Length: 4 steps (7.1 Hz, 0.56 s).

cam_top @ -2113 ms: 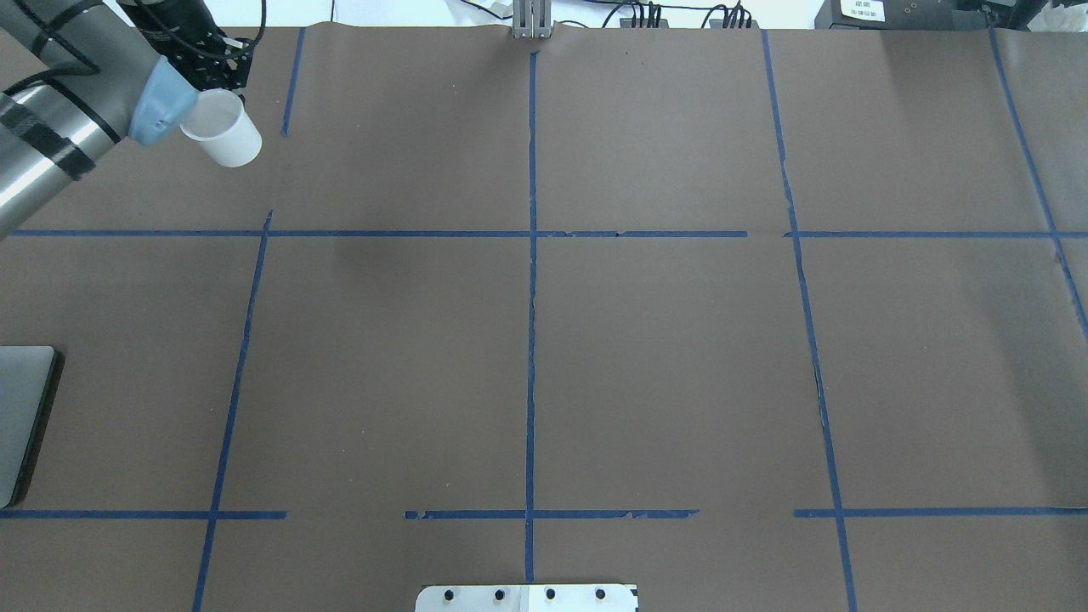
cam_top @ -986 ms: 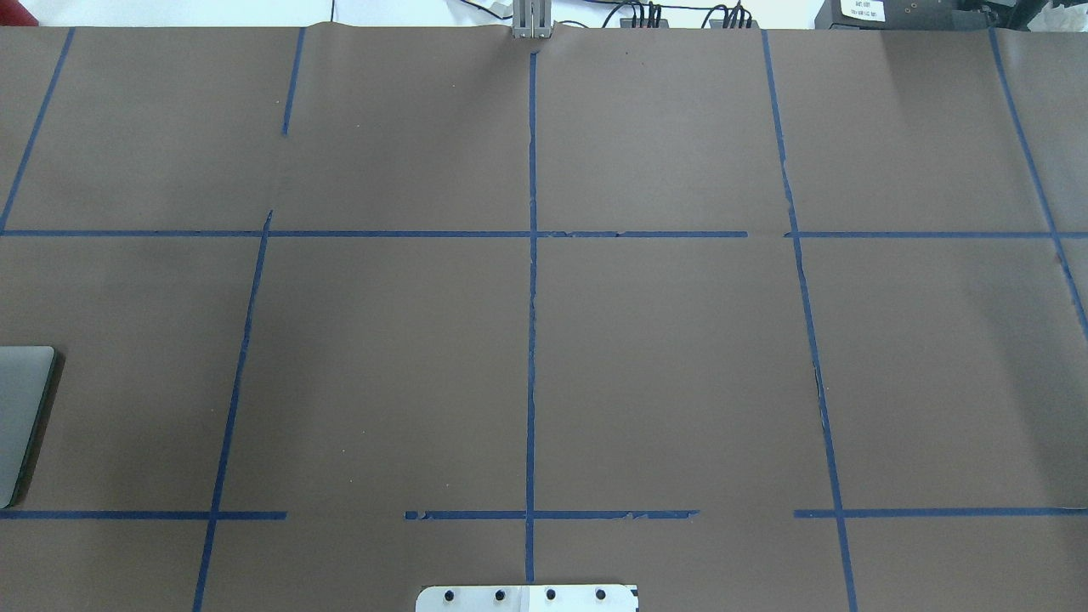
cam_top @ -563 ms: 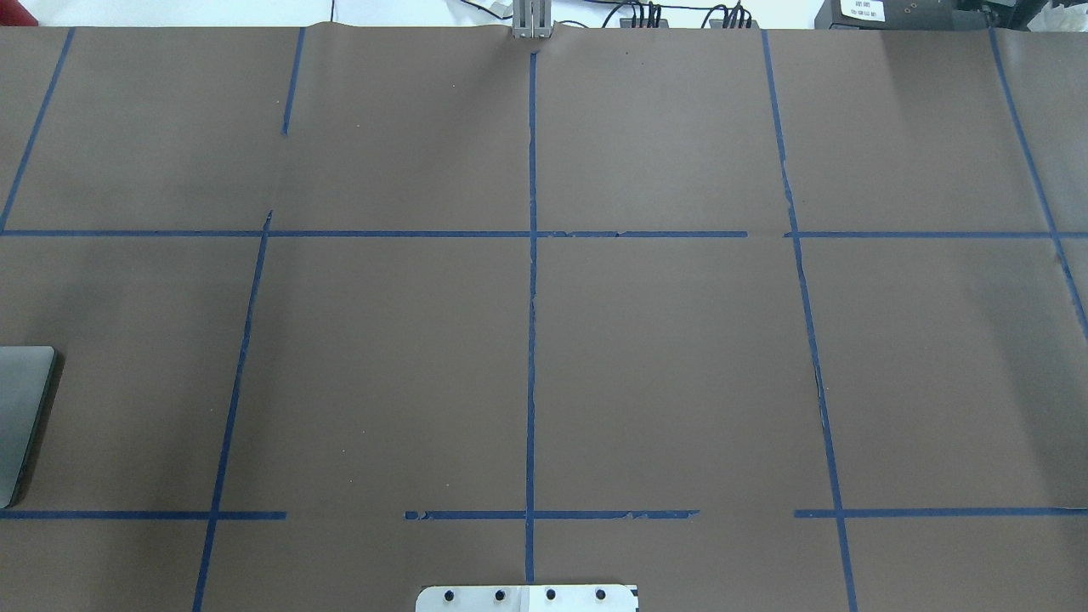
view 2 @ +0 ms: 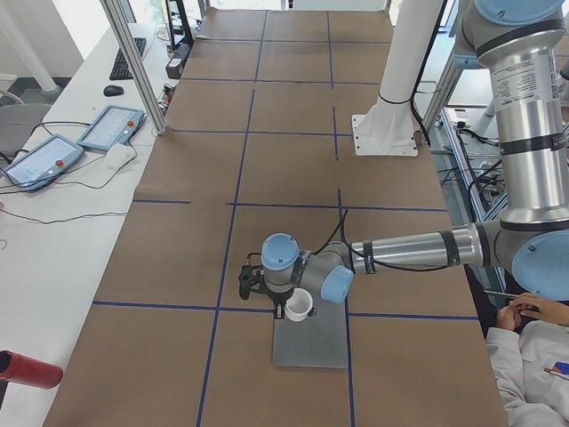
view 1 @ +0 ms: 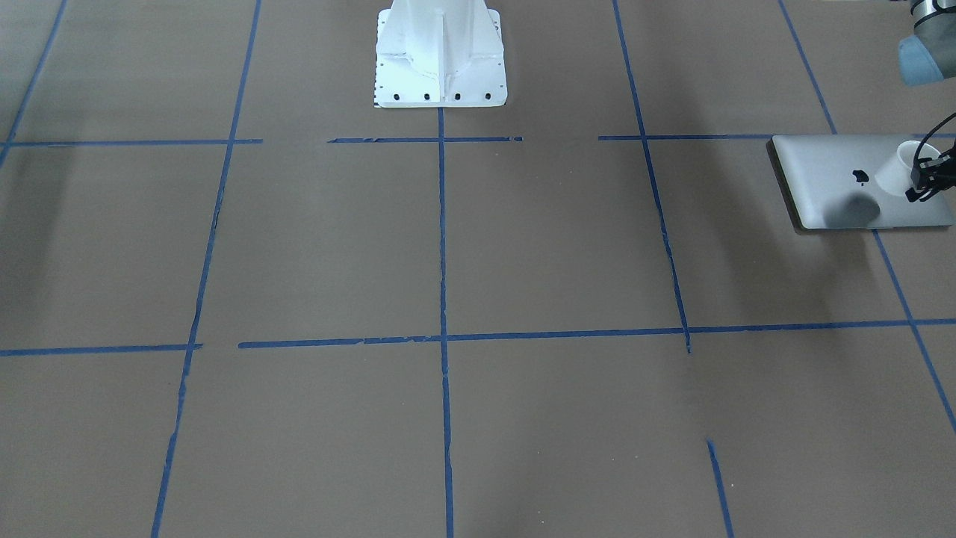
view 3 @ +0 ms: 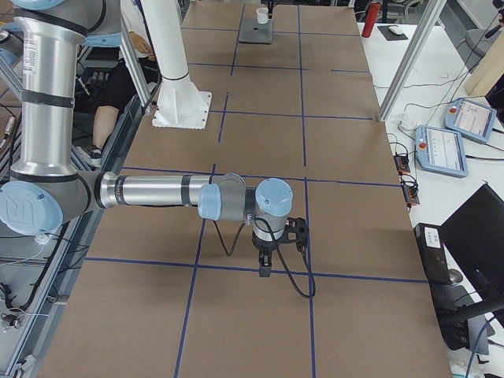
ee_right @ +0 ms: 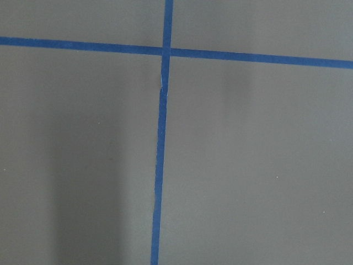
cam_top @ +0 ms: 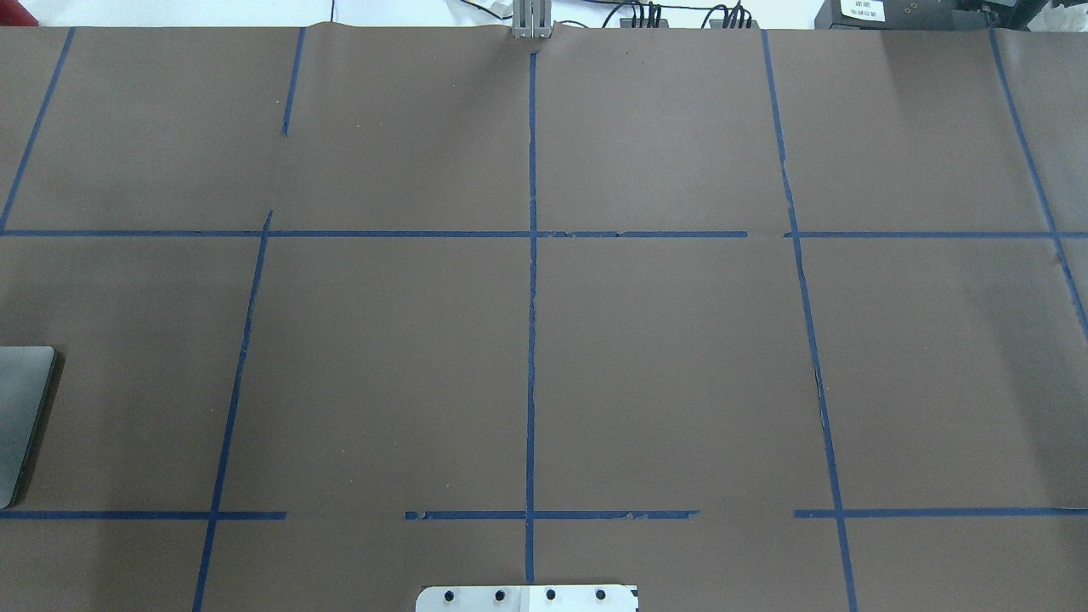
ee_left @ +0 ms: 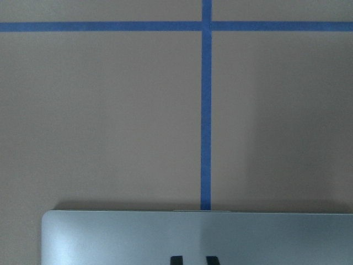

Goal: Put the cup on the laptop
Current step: 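Carry the mug with the left gripper back toward the silver laptop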

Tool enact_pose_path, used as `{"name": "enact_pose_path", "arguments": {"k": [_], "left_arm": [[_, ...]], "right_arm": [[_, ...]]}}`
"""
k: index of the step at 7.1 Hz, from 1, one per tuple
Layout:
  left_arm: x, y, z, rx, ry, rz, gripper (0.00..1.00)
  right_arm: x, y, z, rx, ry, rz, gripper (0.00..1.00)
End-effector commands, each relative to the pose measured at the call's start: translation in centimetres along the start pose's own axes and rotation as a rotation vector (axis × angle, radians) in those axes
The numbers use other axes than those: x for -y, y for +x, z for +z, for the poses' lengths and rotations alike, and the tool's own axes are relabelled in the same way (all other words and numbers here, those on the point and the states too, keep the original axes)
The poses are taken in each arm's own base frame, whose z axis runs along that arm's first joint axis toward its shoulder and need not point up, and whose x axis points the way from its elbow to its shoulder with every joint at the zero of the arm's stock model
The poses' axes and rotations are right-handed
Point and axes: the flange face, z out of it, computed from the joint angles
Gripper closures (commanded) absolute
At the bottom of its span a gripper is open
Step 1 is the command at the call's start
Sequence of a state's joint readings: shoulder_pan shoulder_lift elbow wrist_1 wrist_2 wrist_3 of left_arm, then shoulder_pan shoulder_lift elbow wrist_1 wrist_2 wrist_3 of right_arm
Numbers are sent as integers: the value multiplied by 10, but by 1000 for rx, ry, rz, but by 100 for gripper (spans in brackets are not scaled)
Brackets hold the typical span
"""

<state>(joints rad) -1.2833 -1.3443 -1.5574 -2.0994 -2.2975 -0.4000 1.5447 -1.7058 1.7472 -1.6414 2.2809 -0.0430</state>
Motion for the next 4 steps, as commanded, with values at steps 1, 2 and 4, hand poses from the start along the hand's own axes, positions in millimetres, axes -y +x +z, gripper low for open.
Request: {"name": "enact_pose_path", "arguments": {"k": [1,2,4], "left_arm": [[-17,7,25,4,-63,28,100],[-19,7,27,5,-69,31,100],[-24,8,30,5,-80,43,73]], "right_arm": [[0,0,0,0,0,0,0],[0,0,0,0,0,0,0],[0,0,0,-1,0,0,0]]}}
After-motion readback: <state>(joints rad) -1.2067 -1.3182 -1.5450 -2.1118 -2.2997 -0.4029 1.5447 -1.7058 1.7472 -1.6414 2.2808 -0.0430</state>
